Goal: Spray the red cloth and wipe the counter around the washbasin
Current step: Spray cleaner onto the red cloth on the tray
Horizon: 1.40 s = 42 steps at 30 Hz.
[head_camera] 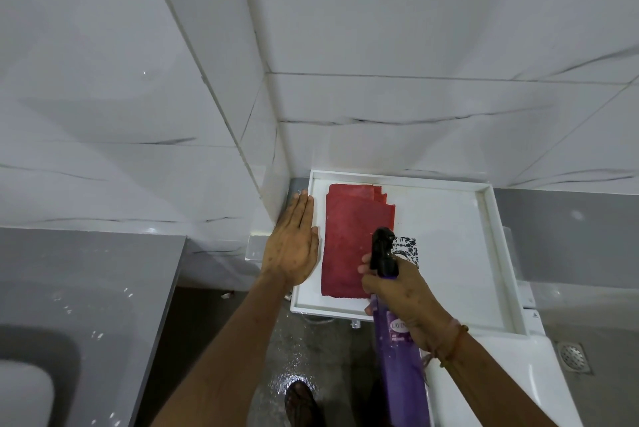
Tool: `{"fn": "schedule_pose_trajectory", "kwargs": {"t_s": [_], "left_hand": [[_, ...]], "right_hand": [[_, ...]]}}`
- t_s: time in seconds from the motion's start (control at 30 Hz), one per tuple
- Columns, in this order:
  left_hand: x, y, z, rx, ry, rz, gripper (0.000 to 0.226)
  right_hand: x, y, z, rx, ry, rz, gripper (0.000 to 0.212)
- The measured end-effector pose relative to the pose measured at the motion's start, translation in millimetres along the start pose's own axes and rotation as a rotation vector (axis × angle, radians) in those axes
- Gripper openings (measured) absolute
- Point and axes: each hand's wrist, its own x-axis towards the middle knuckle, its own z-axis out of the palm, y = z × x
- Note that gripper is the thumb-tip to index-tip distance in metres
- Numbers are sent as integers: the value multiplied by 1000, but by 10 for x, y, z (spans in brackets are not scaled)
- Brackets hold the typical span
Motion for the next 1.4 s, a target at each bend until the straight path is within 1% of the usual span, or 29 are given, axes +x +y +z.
{"fn": "schedule_pose_trajectory", "kwargs": {"t_s": [0.07, 0.13, 0.2, 0.27, 0.33, 0.4, 0.47, 0.57, 0.63, 0.67, 0.77, 0.83, 0.93, 1.0, 1.13, 1.2, 1.3, 1.4], "left_hand": [[5, 1, 1, 1, 0, 0, 64], [7, -1, 6, 4, -4, -4, 64], [11, -8, 15, 7, -11, -12, 65], [13, -13, 26, 13, -15, -17, 65], [12, -15, 34, 17, -14, -19, 65], [15, -14, 38, 15, -8, -14, 65], [16, -14, 33, 8, -1, -7, 65], [10, -15, 28, 2, 5, -3, 64], [8, -16, 29, -2, 9, 0, 64], [7, -17, 30, -3, 11, 1, 64], [10, -23, 38, -4, 28, 8, 62], [13, -29, 46, -3, 38, 10, 62], [17, -36, 51, 1, 42, 10, 62], [16, -36, 50, 6, 48, 17, 61], [15, -32, 47, 16, 56, 18, 61], [17, -29, 45, 11, 53, 15, 61], [17, -29, 43, 11, 42, 15, 62], [15, -17, 37, 8, 39, 13, 62]], "right_hand": [[2, 2, 5, -9, -1, 5, 17], [25, 16, -4, -55, 45, 2, 9], [43, 13, -13, -80, 90, -7, 9], [32, -17, -14, -41, 66, -6, 8], [12, -54, -5, 13, -3, 0, 13], [9, -74, 5, -22, -32, 4, 12], [20, -76, 15, -84, -16, 19, 8], [17, -63, 29, -81, -36, 40, 7], [0, -53, 36, -68, -67, 31, 13], [-3, -51, 38, -79, -68, 24, 14], [-2, -41, 16, -124, -31, 44, 7], [-4, -42, -2, -100, -15, 75, 7], [-24, -50, -7, -51, -43, 61, 7], [-35, -56, -1, -83, -57, 49, 7], [-53, -40, 6, -141, -47, 97, 6], [-64, -31, 13, -138, -31, 75, 4], [-78, -35, 21, -133, -46, 42, 7], [-60, -22, 22, -169, -29, 66, 3]]}}
